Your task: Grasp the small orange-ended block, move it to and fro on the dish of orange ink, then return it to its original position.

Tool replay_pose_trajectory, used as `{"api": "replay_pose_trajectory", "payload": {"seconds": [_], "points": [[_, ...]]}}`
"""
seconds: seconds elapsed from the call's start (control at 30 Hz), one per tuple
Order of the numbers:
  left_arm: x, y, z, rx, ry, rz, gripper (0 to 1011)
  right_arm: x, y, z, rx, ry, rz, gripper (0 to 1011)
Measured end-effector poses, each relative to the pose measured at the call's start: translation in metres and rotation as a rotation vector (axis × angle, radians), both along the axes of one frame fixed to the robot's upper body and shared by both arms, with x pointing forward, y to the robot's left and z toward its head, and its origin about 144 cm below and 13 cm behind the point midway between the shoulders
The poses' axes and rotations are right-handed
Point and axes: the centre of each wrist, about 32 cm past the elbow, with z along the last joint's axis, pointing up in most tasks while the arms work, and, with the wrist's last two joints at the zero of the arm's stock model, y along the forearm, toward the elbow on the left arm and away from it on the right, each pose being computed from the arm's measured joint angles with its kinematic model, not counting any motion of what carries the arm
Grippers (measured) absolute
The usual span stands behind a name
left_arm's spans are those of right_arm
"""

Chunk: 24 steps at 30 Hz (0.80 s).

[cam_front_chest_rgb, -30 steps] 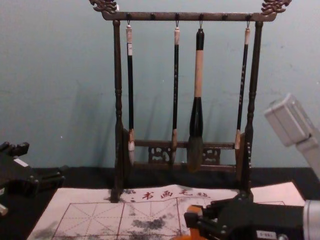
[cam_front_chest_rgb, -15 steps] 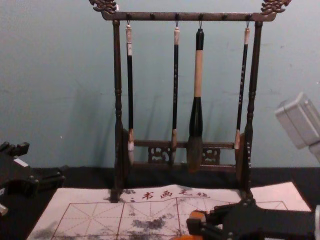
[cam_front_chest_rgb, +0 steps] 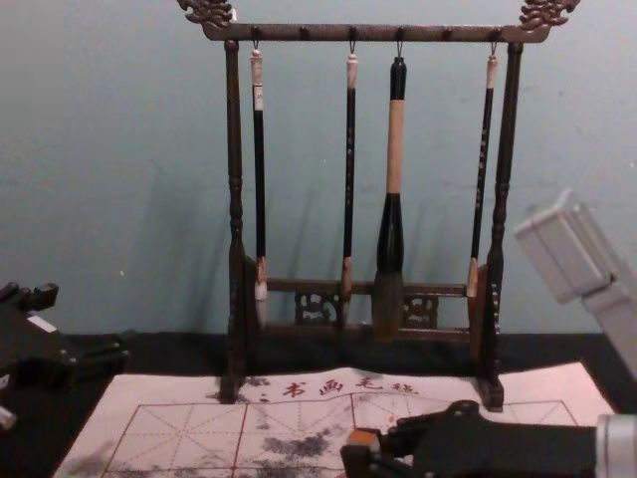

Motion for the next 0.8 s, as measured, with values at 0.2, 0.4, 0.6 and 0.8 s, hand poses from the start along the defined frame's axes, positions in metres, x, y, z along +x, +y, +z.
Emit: {"api": "replay_pose_trajectory", "payload": {"seconds": [0.2, 0.4, 0.6, 0.8], "points": [[0.000, 0.000, 0.000, 0.000, 0.000, 0.000, 1001, 0.005, 0.004, 0.001, 0.001, -0.004, -0.011, 80], [0.000, 0.000, 0.000, 0.000, 0.000, 0.000, 1001, 0.009, 0.001, 0.003, 0.002, -0.014, -0.041, 80], [0.000, 0.000, 0.000, 0.000, 0.000, 0.000, 1001, 0.010, -0.006, 0.007, 0.002, -0.023, -0.082, 80], [0.000, 0.000, 0.000, 0.000, 0.000, 0.000, 1001, 0.004, -0.016, 0.015, 0.014, -0.042, -0.119, 80]]}}
